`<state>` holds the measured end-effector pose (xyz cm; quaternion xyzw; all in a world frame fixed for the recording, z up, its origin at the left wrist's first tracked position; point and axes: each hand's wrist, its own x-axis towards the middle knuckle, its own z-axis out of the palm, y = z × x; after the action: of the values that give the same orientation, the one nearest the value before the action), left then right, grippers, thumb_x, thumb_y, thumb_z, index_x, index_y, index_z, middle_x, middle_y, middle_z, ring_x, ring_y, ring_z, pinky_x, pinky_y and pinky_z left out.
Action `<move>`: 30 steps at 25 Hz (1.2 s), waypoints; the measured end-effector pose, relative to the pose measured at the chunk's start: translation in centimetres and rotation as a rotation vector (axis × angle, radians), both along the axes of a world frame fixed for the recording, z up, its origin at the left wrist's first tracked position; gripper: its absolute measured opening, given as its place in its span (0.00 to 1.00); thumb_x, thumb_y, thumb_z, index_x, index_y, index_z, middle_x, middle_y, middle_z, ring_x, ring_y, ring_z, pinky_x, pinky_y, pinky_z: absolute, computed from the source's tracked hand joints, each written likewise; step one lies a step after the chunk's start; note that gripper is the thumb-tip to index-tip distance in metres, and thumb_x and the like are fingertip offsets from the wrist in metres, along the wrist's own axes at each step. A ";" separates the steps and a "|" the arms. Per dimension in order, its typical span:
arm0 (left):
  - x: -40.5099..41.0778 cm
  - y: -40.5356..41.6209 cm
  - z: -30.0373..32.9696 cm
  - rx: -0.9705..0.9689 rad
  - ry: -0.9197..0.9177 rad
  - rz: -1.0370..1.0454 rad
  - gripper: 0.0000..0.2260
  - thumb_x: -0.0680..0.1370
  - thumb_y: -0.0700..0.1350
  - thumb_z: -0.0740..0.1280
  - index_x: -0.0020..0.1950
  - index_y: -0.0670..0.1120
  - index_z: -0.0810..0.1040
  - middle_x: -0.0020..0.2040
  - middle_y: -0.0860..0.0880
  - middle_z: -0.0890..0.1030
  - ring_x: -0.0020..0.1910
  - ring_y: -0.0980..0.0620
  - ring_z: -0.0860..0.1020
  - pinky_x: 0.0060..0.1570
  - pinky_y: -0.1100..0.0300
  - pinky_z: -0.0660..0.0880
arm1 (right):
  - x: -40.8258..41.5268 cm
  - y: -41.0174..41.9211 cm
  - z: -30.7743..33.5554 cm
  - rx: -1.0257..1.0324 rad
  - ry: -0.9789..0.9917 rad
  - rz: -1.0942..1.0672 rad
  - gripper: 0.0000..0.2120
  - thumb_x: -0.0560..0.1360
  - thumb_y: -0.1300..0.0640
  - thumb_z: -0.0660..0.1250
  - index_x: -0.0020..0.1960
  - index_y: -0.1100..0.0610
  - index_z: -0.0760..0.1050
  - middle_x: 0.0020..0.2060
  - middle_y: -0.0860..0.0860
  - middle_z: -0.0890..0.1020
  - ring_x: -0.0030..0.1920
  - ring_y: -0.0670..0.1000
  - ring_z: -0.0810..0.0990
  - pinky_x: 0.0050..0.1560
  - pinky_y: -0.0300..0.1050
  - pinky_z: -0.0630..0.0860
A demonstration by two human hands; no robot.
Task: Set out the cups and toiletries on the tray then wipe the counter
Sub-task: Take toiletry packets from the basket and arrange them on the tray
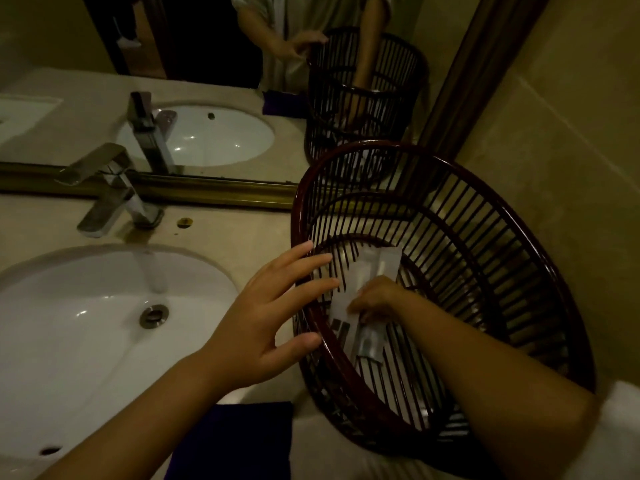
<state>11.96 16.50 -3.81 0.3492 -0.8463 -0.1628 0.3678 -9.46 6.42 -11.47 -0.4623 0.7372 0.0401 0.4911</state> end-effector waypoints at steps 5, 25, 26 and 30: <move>-0.2 -0.1 -0.2 -0.012 0.022 0.000 0.25 0.77 0.62 0.51 0.66 0.49 0.68 0.71 0.51 0.65 0.75 0.48 0.57 0.72 0.54 0.58 | -3.3 -0.3 0.5 -0.241 -0.159 -0.207 0.04 0.72 0.65 0.66 0.44 0.58 0.73 0.39 0.54 0.77 0.38 0.51 0.78 0.31 0.42 0.75; -0.3 0.0 -0.2 0.015 0.031 0.019 0.24 0.77 0.63 0.51 0.67 0.51 0.68 0.71 0.52 0.65 0.75 0.49 0.57 0.72 0.56 0.57 | -5.2 0.2 -1.1 -0.200 -0.103 -0.468 0.22 0.67 0.69 0.71 0.59 0.67 0.69 0.51 0.63 0.78 0.39 0.53 0.76 0.37 0.45 0.77; -0.3 0.0 -0.2 0.015 0.030 0.020 0.24 0.77 0.63 0.51 0.67 0.51 0.68 0.71 0.52 0.65 0.75 0.49 0.57 0.72 0.56 0.57 | -5.0 0.1 -1.2 -0.196 -0.096 -0.462 0.21 0.68 0.68 0.71 0.58 0.67 0.70 0.48 0.62 0.78 0.41 0.54 0.77 0.41 0.48 0.78; -0.3 0.1 -0.2 0.017 0.037 0.017 0.24 0.77 0.63 0.52 0.67 0.50 0.69 0.72 0.51 0.65 0.75 0.48 0.57 0.72 0.54 0.58 | -4.3 0.1 -1.3 -0.178 -0.126 -0.425 0.18 0.68 0.66 0.71 0.57 0.66 0.72 0.49 0.59 0.79 0.45 0.55 0.78 0.43 0.48 0.77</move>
<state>11.68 16.61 -3.97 0.3565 -0.8349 -0.1732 0.3820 -13.78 6.53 -12.77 -0.3399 0.7864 -0.1582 0.4909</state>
